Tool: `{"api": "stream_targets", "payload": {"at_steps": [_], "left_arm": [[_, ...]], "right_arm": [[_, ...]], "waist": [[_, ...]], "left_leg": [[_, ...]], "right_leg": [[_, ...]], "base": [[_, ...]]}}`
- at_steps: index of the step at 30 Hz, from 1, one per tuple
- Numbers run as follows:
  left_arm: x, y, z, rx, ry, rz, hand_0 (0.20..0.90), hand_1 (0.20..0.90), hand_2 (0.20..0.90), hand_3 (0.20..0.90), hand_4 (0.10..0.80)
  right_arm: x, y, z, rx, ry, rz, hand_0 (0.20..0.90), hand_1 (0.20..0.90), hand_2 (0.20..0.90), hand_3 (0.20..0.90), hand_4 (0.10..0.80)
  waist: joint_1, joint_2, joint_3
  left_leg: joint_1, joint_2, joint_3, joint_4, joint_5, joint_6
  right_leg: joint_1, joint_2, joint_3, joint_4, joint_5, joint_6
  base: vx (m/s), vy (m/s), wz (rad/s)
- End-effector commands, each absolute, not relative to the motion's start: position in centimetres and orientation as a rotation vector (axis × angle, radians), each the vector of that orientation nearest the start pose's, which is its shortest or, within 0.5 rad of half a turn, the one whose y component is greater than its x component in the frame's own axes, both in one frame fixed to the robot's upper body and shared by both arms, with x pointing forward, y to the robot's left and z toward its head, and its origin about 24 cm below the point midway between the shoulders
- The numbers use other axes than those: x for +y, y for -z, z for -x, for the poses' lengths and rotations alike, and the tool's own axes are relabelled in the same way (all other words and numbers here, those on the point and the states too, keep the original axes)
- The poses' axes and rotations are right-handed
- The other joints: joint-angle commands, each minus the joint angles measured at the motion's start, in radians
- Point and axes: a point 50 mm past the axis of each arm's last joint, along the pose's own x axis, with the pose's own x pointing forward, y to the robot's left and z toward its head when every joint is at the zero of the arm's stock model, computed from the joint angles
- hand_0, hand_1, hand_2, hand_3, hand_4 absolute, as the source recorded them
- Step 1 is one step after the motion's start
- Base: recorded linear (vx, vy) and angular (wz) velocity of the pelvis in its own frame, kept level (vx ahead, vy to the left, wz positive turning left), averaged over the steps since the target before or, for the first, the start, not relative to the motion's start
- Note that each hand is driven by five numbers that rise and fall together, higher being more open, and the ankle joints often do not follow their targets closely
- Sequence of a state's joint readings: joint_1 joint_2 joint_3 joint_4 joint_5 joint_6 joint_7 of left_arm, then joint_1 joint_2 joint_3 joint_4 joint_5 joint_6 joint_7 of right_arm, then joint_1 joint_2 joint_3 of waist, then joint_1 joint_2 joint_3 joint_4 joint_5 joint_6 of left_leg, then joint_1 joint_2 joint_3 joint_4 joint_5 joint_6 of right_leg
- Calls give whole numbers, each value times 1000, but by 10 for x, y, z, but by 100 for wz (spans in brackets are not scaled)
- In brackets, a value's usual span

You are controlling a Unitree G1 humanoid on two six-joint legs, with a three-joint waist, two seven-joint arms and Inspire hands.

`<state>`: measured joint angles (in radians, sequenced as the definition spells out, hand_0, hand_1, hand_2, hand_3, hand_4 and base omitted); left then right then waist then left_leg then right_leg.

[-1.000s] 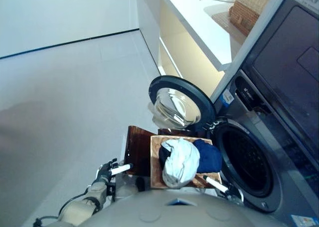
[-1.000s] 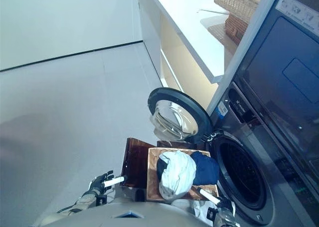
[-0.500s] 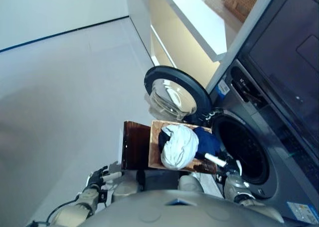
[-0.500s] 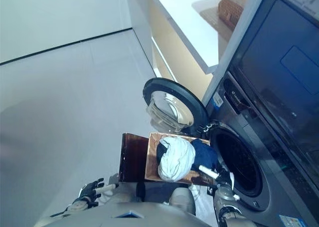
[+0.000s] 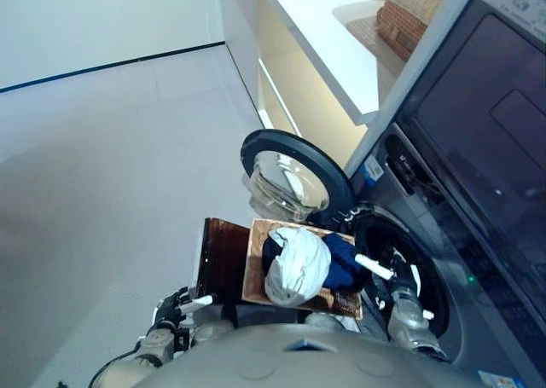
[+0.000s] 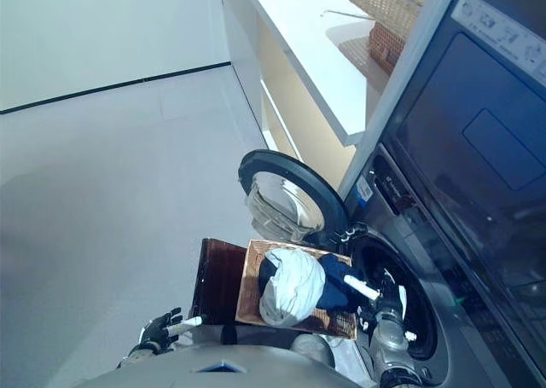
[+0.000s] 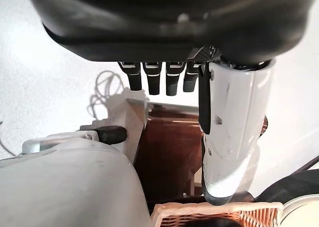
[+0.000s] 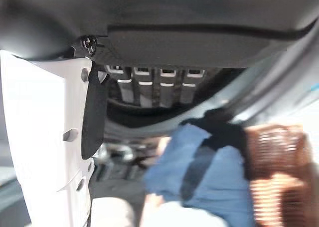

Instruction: Pick up the clothes and place them into the washing machine

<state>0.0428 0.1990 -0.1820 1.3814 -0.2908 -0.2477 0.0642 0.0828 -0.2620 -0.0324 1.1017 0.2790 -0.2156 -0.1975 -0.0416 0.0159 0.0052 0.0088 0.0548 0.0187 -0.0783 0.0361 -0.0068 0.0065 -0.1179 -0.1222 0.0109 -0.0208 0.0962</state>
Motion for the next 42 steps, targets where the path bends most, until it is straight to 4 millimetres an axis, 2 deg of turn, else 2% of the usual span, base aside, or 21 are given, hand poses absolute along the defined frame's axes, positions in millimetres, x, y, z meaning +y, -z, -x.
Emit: {"api": "stream_targets", "payload": {"at_steps": [1,2,5,12,16,20,26,32,42], "left_arm": [[242,158,-83,1068,-259,-158,900,900,900,900,800],[243,159,-81,1084,-246,-176,900,900,900,900,800],[244,156,-91,1060,-241,-191,900,900,900,900,800],[236,143,-137,895,-237,-164,900,900,900,900,800],[231,137,-152,829,-227,-148,900,900,900,900,800],[226,133,-160,782,-222,-119,900,900,900,900,800],[220,130,-168,746,-204,-106,900,900,900,900,800],[210,123,-179,682,-172,-75,900,900,900,900,800],[208,119,-183,653,-145,-76,900,900,900,900,800]], "right_arm": [[-290,128,-116,859,577,157,900,900,900,900,800],[-292,133,-111,925,585,165,900,900,900,900,800],[-300,131,-113,959,600,187,900,900,900,900,800],[-325,105,-156,854,673,235,900,900,900,900,800],[-333,90,-177,805,675,298,900,900,900,900,800],[-340,78,-191,756,710,297,900,900,900,900,800],[-331,76,-201,719,685,285,900,900,900,900,800],[-323,75,-212,712,681,279,900,900,900,900,800],[-317,88,-199,806,646,332,900,900,900,900,800]], "waist": [[15,-35,8],[20,-32,14],[27,-27,41],[44,-1,141],[52,6,181],[60,11,215],[64,11,229],[78,30,245],[89,36,240]], "left_leg": [[10,20,16,53,-74,-51],[2,8,21,48,-77,-48],[-35,-4,20,56,-77,-47],[-215,-35,-1,121,-55,-48],[-277,-40,-11,128,-33,-51],[-313,-37,-20,132,-18,-55],[-355,-36,-36,140,-9,-58],[-421,-44,-48,156,5,-57],[-451,-54,-60,166,7,-60]], "right_leg": [[-97,-124,22,2,109,64],[-111,-139,26,4,117,71],[-149,-159,33,9,129,72],[-280,-185,32,13,179,63],[-323,-187,19,9,193,61],[-348,-188,12,6,203,62],[-381,-191,3,21,202,62],[-434,-200,-6,34,207,62],[-438,-209,-24,39,201,64]], "base": [[-17,77,-1],[-53,79,-3],[-124,73,-5],[-207,30,10],[-104,-7,12],[-49,-13,16],[-25,-7,6],[-42,12,16],[6,3,5]]}}
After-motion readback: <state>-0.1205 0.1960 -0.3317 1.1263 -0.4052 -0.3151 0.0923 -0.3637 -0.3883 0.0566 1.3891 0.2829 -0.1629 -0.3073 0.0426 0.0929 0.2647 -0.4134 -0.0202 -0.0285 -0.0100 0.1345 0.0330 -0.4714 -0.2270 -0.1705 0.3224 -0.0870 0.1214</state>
